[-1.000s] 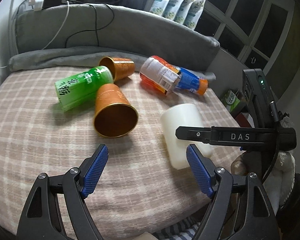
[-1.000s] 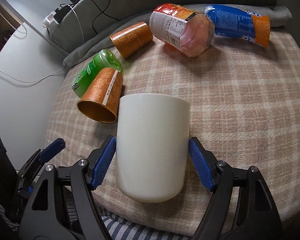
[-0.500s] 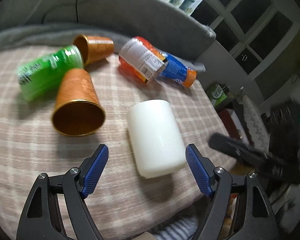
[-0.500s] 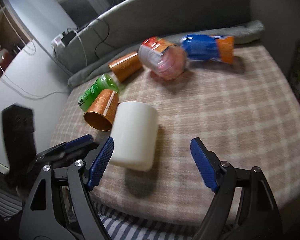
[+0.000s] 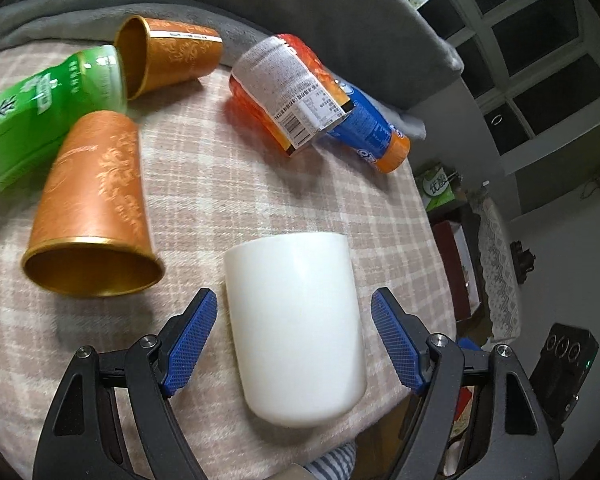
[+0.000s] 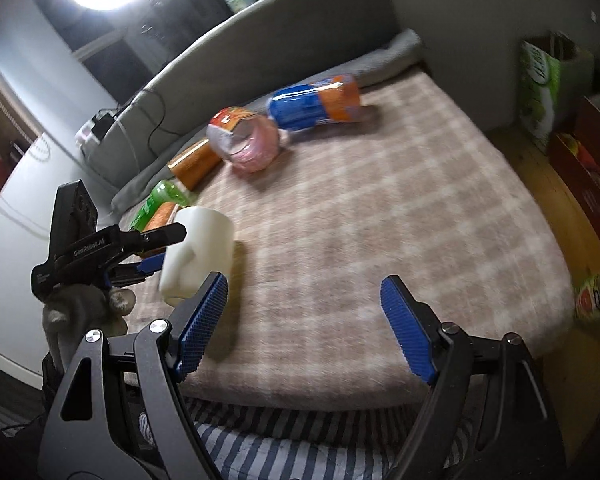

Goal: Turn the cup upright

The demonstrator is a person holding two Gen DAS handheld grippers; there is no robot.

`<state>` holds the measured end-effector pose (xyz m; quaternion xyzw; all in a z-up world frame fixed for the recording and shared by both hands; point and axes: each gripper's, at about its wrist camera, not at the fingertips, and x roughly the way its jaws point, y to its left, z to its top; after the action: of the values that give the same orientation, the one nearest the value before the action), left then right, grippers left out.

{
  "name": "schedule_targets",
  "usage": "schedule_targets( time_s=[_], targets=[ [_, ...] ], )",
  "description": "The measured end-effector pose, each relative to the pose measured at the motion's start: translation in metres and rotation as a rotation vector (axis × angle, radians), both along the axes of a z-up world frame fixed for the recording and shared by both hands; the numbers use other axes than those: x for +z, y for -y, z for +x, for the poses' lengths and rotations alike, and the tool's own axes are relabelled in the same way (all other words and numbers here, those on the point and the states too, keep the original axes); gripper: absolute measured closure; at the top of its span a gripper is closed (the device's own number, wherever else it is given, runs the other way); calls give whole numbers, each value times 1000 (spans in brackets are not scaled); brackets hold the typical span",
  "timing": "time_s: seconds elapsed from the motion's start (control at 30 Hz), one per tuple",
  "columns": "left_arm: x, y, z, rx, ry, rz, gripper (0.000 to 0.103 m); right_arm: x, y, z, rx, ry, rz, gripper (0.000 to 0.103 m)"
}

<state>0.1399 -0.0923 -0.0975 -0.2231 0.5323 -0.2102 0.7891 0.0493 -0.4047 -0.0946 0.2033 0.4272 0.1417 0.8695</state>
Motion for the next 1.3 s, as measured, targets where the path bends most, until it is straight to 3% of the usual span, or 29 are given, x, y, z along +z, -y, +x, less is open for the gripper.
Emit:
schedule_targets(
  time_s=[0.37, 0.6, 1.3],
  targets=[
    [-11, 18, 21, -46, -36, 62, 25, -17, 22, -3, -54, -32, 27, 21],
    [-7, 21, 17, -54, -7, 81, 27, -22, 28, 0, -84, -47, 46, 21],
    [35, 44, -15, -66, 254, 196, 28, -22, 23, 0, -69, -47, 51, 21]
  ],
)
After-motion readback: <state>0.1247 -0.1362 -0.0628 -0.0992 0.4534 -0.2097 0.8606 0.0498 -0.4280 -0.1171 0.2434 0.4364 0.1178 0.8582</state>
